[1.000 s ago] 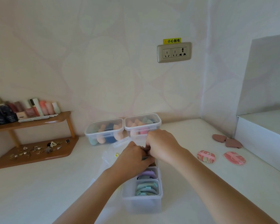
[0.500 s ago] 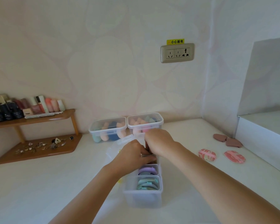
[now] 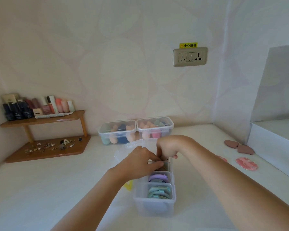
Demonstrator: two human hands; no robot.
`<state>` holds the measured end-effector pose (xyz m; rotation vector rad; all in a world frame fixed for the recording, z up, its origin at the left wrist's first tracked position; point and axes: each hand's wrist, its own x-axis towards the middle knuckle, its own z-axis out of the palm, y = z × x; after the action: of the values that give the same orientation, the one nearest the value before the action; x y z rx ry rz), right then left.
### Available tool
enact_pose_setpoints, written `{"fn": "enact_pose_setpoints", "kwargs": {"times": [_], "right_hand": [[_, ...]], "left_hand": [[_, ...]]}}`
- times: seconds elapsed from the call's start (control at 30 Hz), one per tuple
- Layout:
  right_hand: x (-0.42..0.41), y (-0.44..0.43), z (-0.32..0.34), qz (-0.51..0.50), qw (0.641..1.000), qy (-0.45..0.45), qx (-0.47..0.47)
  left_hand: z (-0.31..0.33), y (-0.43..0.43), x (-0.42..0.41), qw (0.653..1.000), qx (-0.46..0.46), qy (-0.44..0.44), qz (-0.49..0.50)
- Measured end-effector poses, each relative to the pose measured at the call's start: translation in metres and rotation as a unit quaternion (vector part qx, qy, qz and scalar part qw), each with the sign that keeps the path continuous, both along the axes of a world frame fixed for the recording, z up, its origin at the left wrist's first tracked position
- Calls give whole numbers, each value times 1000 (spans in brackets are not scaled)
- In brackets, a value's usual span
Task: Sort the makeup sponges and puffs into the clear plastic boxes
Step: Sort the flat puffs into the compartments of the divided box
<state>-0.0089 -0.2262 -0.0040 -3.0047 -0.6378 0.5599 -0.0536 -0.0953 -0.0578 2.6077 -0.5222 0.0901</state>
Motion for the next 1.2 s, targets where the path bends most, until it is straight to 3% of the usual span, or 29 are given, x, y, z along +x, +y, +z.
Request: {"fn": "enact_pose_setpoints", "kwargs": {"times": [0.17, 0.3, 0.5, 0.6, 0.8, 1.03, 1.2], "right_hand": [[0, -1, 3, 33, 998, 42, -22], [-2, -4, -15, 15, 1000, -10, 25], [-13, -13, -26, 2, 987, -113, 117], [-19, -14, -29, 23, 973, -211, 90], [-23, -12, -32, 28, 957, -287, 45], [-16, -14, -30, -25, 978, -144, 152], [-22, -10, -17, 12, 999, -36, 11]], "left_hand": [[1, -1, -3, 1000, -7, 20, 0], [-2, -2, -4, 999, -36, 12, 25], [0, -3, -5, 999, 12, 2, 38], [2, -4, -8, 1000, 6, -1, 25], [2, -8, -8, 995, 36, -60, 74], [3, -6, -10, 995, 29, -82, 51], [6, -5, -14, 997, 15, -54, 48]]}}
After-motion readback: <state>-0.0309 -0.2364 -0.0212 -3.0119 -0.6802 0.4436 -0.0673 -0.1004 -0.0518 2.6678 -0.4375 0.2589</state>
